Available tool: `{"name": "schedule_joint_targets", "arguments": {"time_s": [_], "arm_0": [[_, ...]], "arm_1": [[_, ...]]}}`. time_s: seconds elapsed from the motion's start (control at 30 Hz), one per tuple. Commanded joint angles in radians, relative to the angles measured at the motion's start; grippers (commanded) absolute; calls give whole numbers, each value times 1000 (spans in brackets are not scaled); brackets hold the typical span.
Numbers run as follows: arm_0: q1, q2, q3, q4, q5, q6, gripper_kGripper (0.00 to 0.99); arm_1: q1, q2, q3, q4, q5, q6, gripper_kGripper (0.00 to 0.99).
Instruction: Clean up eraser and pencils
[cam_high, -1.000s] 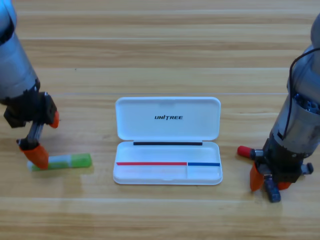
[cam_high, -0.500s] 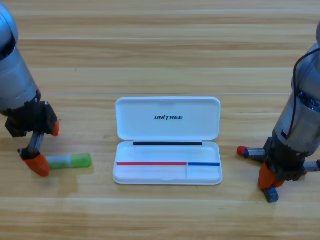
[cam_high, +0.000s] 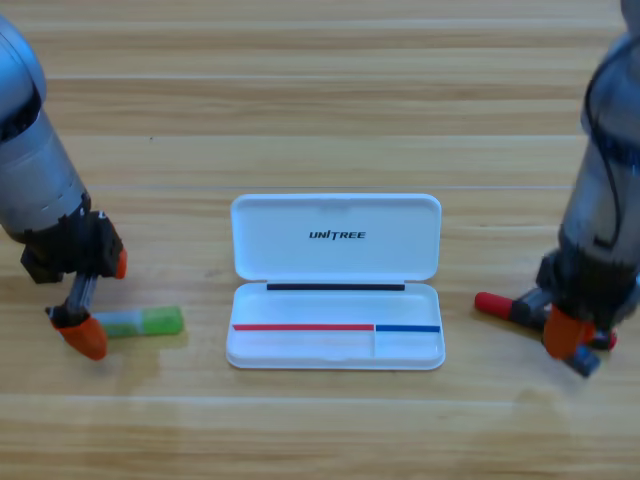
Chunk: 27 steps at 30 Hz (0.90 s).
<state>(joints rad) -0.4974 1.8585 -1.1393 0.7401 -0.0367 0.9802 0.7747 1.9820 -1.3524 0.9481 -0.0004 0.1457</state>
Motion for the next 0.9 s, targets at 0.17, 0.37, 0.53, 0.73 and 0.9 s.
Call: {"name": "schedule_joint_targets", "arguments": {"time_s": [0.17,0.37,0.53,0.73,0.9], "arm_0": [[-29,74,53,-77,6,-11,946],[-39,94,67,-111,23,-11,937],[-41,103,67,-117,34,-11,877],[-41,103,79,-133,49,-11,769],[-52,97,84,-130,69,8,551]], "arm_1": [[26,-57,-51,123,76,-586,0],[35,-22,-91,139,92,-816,0],[63,54,-203,193,92,-847,0],[97,152,-329,241,92,-862,0],[127,215,-418,273,92,-874,0]]}}
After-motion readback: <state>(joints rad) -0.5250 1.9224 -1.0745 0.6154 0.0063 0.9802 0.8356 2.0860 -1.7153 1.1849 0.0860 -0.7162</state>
